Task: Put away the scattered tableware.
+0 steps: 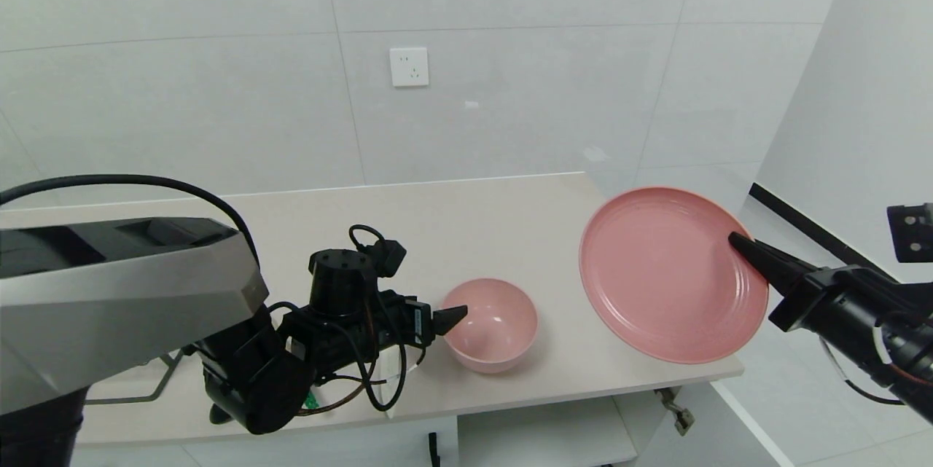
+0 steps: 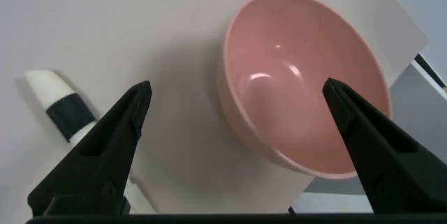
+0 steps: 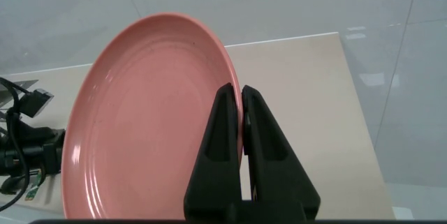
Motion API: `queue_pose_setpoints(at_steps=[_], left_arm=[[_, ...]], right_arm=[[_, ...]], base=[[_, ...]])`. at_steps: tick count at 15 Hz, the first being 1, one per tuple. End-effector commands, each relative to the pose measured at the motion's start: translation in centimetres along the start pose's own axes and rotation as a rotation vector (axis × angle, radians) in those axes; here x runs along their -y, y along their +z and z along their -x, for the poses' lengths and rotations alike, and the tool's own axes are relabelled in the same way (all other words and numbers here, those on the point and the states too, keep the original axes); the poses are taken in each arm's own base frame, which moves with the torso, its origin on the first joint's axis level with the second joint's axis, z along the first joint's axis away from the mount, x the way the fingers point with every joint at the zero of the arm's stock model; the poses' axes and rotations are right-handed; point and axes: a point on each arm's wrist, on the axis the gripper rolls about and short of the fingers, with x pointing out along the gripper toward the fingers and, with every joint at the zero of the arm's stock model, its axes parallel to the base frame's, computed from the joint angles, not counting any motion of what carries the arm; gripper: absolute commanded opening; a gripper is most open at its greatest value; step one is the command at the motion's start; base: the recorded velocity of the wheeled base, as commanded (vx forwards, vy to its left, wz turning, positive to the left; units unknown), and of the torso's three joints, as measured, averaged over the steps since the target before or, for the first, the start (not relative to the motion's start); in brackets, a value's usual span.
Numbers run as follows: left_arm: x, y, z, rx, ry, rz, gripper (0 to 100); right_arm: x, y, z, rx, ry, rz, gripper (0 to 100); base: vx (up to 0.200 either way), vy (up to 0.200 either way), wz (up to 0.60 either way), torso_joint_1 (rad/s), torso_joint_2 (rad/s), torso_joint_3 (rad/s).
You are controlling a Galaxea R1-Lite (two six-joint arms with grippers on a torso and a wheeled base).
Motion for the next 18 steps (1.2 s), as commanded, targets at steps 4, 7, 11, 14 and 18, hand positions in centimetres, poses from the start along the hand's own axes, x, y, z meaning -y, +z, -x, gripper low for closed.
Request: queue_pose_setpoints(at_steps=[4,7,11,14,18], left_arm=[[-0.1,-0.3,-2.4,-0.004,0.038,0.000,100],[0.0,0.0,-3.1,-0.014,0.051,0.015,100],[0.5,-0.3,-4.3,-0.046,0.045,0.014,100],[0.2,-1.3,-4.8,-0.075,0.054,0.017,100],[0.7,-1.4,-4.2,-0.078,0.052,0.011,0]], right_arm=[[0.1,0.1,0.0,0.003,-0.004,0.000,0],[0.1,0.1,0.0,0.003,-0.004,0.002,0],[0.0,-0.1,0.1,-0.003,-0.004,0.002,0],[0.1,-0.1,0.1,-0.003,-0.006,0.002,0],[0.1,-0.1,0.1,-0.003,-0.006,0.002,0]], base=[[0.000,0.000,0.00,0.000,0.00,0.000],[0.000,0.000,0.00,0.000,0.00,0.000],[0.000,0.000,0.00,0.000,0.00,0.000],[0.000,0.000,0.00,0.000,0.00,0.000],[0.000,0.000,0.00,0.000,0.00,0.000]])
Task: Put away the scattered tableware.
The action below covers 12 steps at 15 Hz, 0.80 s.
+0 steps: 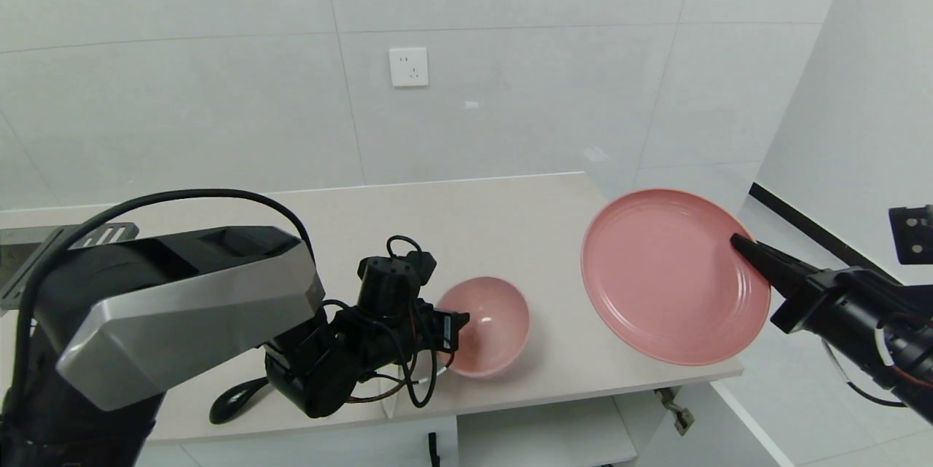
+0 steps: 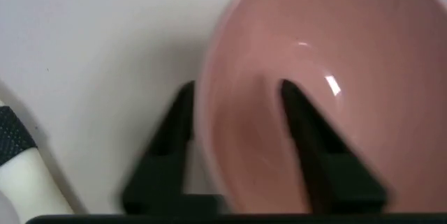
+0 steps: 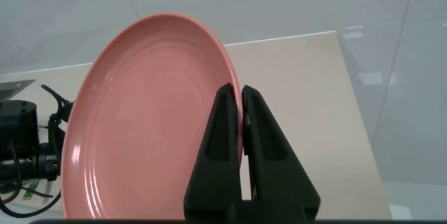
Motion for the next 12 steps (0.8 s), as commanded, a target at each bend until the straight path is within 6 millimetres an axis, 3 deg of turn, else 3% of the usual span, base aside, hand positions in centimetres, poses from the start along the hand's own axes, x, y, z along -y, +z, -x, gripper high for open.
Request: queue_pose_setpoints(at_steps=[1,9,12], left_arm=[[0.2,0.2,1.4,0.006,-0.001,-0.002,0],[1.1,5.0,8.2,0.190,0.001,-0.019,0],[0.7,5.6,11.1,0.225,0.027,-0.048,0]], right_arm=[[0.0,0.0,0.0,0.000,0.001,0.000,0],[-0.1,0.0,-0.1,0.003,0.002,0.004,0],[-0.1,0.4,-0.4,0.019,0.008,0.002,0]], base=[[0.000,0.000,0.00,0.000,0.00,0.000],[0.000,0.000,0.00,0.000,0.00,0.000],[0.000,0.000,0.00,0.000,0.00,0.000]])
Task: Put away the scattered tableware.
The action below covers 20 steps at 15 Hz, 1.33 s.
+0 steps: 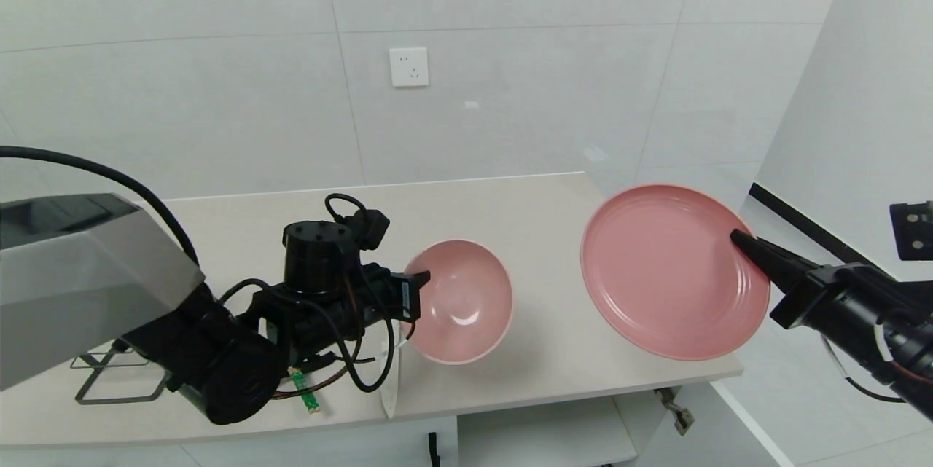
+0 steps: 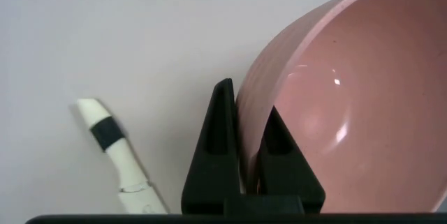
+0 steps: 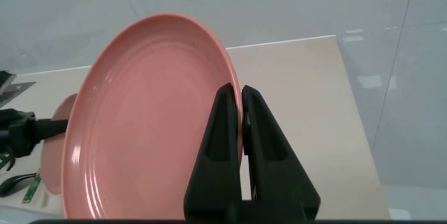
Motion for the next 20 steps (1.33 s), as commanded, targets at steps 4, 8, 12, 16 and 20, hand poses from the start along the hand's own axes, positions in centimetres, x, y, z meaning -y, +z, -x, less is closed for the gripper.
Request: queue_pose_setpoints(at_steps=[4,8,12,16,20], left_arm=[[-0.6,1.8,9.7,0.115,0.054,0.016,0],[-0.6,1.5,14.9,0.205,0.072,0.058,0],[0.3,-0.3,16.8,0.212,0.028,0.036,0],[0.4,-1.0,18.2,0.347,0.000,-0.011,0],[0.2,-2.2,18.2,0.295,0.013,-0.023,0]], right_arm=[[-0.2,1.0,-1.3,0.051,0.021,-0.030,0],[-0.2,0.5,-0.7,0.027,0.017,-0.100,0],[-2.2,0.0,-0.7,-0.003,0.106,-0.092,0],[-3.9,0.3,-0.2,0.015,0.191,-0.056,0],[-4.7,-0.1,-0.2,0.003,0.200,-0.051,0]], base=[[0.000,0.000,0.00,0.000,0.00,0.000],[0.000,0.000,0.00,0.000,0.00,0.000],[0.000,0.000,0.00,0.000,0.00,0.000],[0.000,0.000,0.00,0.000,0.00,0.000],[0.000,0.000,0.00,0.000,0.00,0.000]])
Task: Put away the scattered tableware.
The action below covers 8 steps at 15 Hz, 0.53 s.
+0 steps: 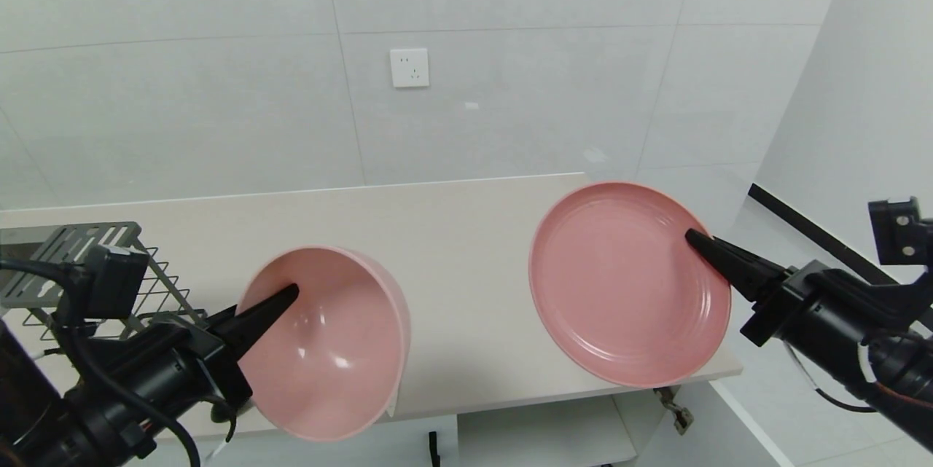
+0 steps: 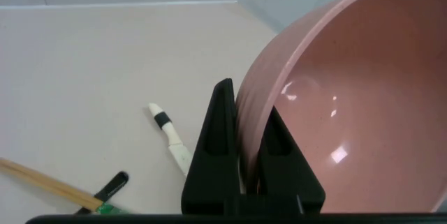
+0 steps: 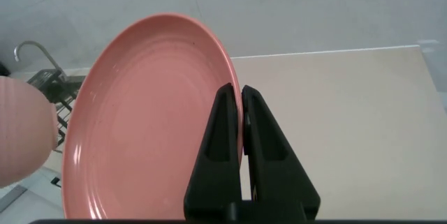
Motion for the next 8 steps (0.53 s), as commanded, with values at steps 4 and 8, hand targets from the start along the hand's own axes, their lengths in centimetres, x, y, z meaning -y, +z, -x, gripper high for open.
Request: queue_pose_setpoints(at_steps=[4,8], left_arm=[[-0.24,-0.62,0.15,-0.031,0.015,-0.003,0],[-0.30,-0.77,0.01,-0.041,0.019,-0.003,0]], right_arm=[[-0.55,-0.36,0.17,-0.017,0.027,0.083,0],[-0.81,-0.44,0.20,-0.020,0.041,0.094,0]], base=[[0.000,0.000,0.00,0.000,0.00,0.000],[-0.200,0.000,0.00,0.010,0.01,-0.001]])
